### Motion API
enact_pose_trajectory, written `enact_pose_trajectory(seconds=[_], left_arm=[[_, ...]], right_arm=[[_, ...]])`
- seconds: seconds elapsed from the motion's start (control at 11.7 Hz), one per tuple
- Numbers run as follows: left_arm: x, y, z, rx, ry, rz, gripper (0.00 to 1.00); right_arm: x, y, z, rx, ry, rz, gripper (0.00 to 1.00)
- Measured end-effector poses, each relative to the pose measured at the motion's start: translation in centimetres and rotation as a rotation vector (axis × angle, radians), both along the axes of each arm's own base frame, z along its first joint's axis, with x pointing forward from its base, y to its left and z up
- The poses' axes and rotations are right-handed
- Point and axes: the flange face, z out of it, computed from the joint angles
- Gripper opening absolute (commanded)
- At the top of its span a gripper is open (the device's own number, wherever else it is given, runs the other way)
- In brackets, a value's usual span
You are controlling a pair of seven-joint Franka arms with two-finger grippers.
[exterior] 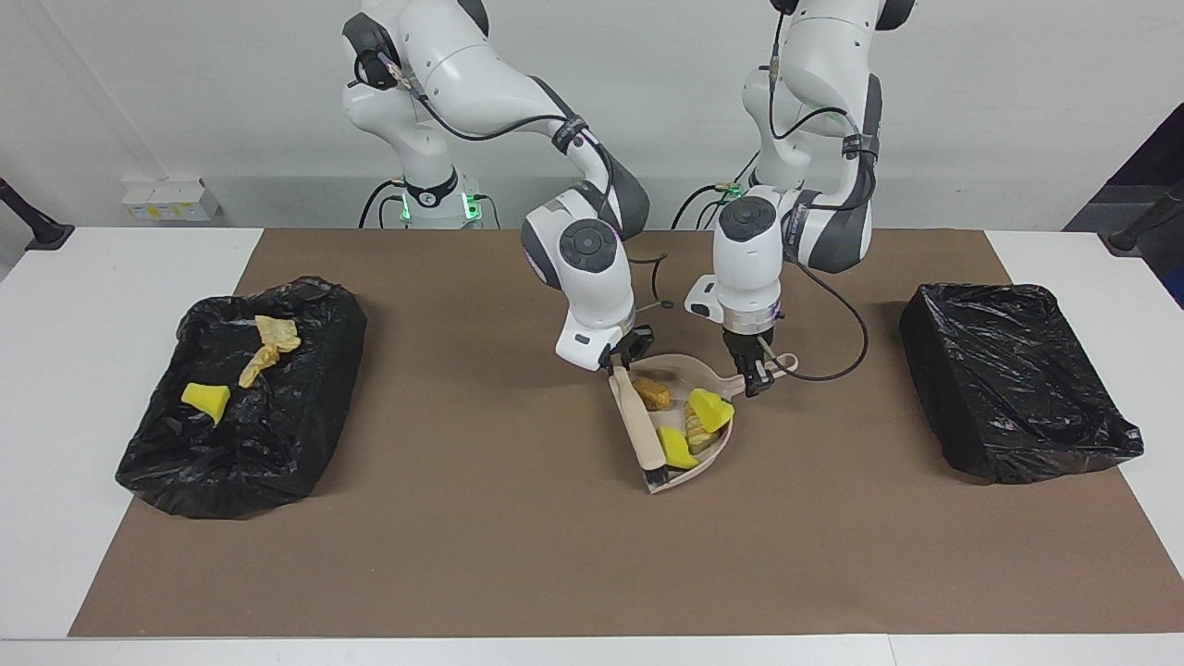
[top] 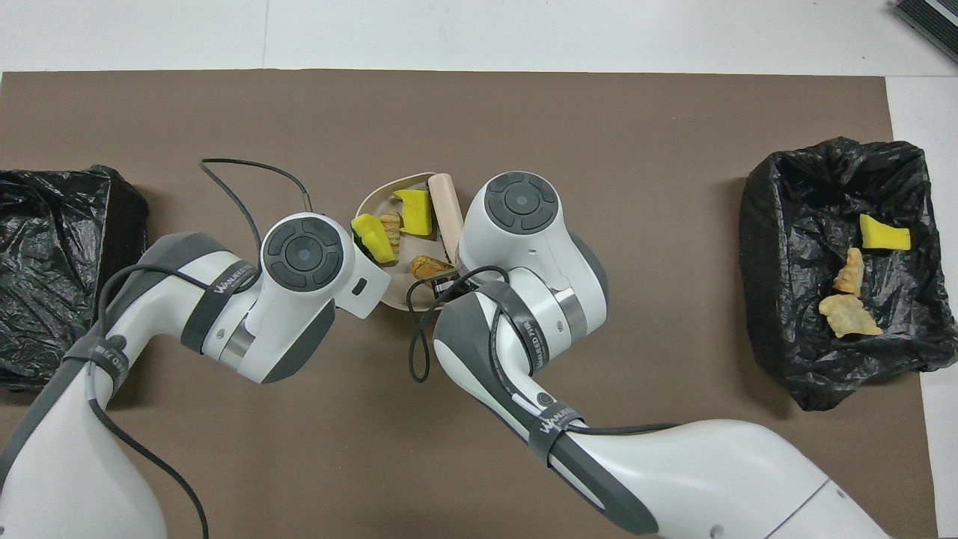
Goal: Sweep and dump trash in bin
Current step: 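Sweep the remaining bread and sponge into the dustpan with the right gripper, then carry the dustpan to the bin with the left gripper and dump it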
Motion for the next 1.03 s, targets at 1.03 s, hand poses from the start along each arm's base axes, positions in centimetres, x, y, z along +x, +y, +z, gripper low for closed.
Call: enact_pose_trajectory(seconds=[1.03], left_arm=[[4.1,25.5,11.4,-0.020,-0.019,-0.150,0.00]], right_arm=[[-7.1,1.8,3.1,-0.152,0.104,-0.205,0.00]])
